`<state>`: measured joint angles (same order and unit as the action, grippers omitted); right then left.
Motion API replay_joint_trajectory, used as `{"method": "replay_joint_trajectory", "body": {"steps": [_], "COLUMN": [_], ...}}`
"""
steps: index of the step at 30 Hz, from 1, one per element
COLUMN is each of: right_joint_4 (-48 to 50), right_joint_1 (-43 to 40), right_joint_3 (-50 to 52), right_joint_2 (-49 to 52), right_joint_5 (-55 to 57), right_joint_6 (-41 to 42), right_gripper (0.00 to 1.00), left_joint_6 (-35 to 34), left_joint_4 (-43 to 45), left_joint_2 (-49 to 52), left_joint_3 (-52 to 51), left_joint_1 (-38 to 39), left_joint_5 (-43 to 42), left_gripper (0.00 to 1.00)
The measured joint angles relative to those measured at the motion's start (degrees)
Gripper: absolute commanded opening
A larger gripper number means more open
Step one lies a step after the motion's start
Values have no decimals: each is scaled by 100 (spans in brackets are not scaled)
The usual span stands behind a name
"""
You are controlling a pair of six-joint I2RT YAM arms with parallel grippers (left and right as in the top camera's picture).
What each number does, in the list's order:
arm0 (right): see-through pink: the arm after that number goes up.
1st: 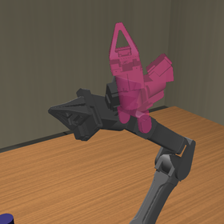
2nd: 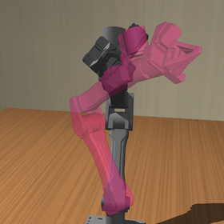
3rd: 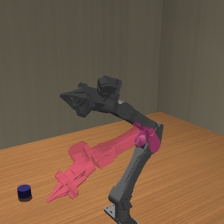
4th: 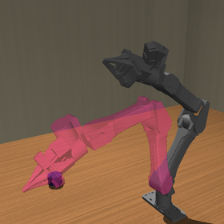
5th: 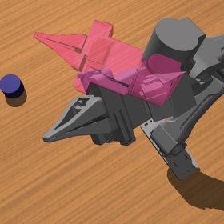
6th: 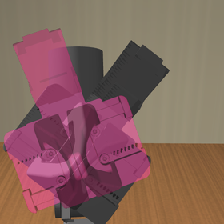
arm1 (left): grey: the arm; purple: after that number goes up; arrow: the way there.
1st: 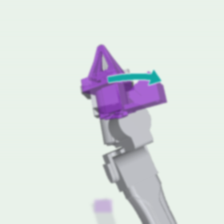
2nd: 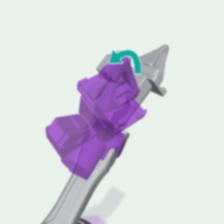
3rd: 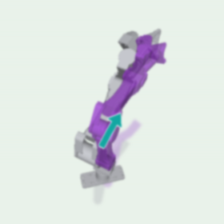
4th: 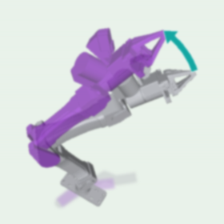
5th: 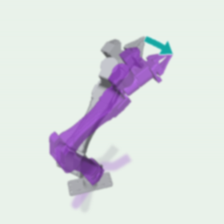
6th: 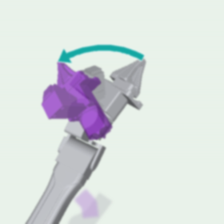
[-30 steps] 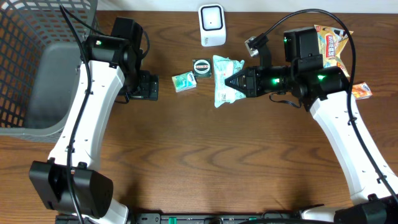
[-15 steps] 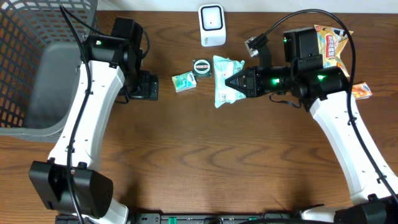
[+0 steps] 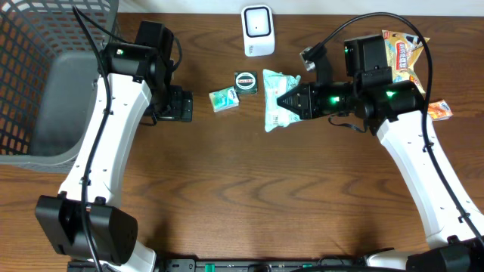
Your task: Scan the item barcode
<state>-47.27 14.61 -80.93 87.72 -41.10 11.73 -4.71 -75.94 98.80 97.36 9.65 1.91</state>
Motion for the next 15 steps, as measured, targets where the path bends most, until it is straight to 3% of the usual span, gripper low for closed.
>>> {"method": "replay_joint_trajectory", "body": {"steps": [8,15], "right_joint_4": [-376,-527], "right_joint_1": [479,1071], "right_joint_3": [81,90], "right_joint_2": [98,1126], "right_joint_5": [2662,5324], "right_joint_6": [87,107], "right_gripper": [1,1], "left_joint_6": [0,0], "left_joint_4": [0,0], "left_joint_2": [0,0], "left_joint_3": [0,0], "left_joint_1": [0,0], "left_joint_5": [0,0], "left_gripper": [98,98]}}
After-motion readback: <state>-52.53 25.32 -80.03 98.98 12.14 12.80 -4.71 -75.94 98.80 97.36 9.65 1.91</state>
